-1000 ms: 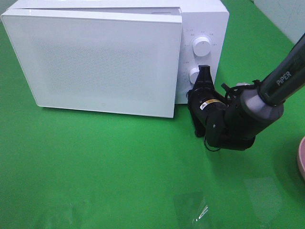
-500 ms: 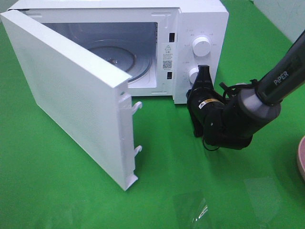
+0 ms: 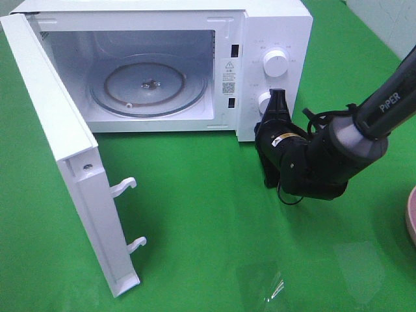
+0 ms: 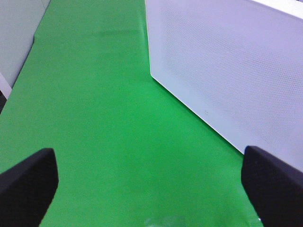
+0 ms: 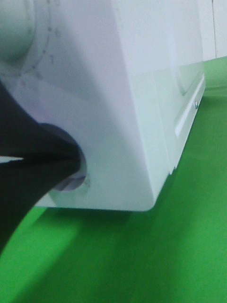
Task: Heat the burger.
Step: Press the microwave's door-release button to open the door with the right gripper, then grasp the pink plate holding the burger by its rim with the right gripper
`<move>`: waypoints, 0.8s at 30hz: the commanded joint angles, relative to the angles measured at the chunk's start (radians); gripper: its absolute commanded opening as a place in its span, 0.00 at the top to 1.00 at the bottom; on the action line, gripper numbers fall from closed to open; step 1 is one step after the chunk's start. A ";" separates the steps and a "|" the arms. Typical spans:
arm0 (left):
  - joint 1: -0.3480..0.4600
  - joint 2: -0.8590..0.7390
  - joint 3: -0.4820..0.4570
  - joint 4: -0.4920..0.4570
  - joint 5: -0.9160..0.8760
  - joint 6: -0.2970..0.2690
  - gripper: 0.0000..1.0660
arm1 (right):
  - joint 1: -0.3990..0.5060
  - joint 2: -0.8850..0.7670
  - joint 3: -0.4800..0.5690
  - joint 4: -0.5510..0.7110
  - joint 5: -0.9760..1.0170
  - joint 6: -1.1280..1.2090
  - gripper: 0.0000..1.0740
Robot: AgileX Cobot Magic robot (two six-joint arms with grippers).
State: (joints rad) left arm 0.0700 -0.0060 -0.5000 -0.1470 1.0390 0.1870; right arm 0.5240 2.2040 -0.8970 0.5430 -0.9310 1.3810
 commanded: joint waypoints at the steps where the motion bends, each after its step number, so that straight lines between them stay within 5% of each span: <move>1: 0.004 -0.006 0.003 -0.002 0.001 0.002 0.08 | -0.044 -0.034 -0.012 -0.066 -0.100 -0.013 1.00; 24: 0.004 -0.006 0.003 -0.002 0.001 0.002 0.08 | -0.045 -0.248 0.245 -0.221 0.185 -0.154 1.00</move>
State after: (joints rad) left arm 0.0700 -0.0060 -0.5000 -0.1470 1.0390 0.1870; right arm 0.4840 1.9710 -0.6550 0.3420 -0.7580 1.2530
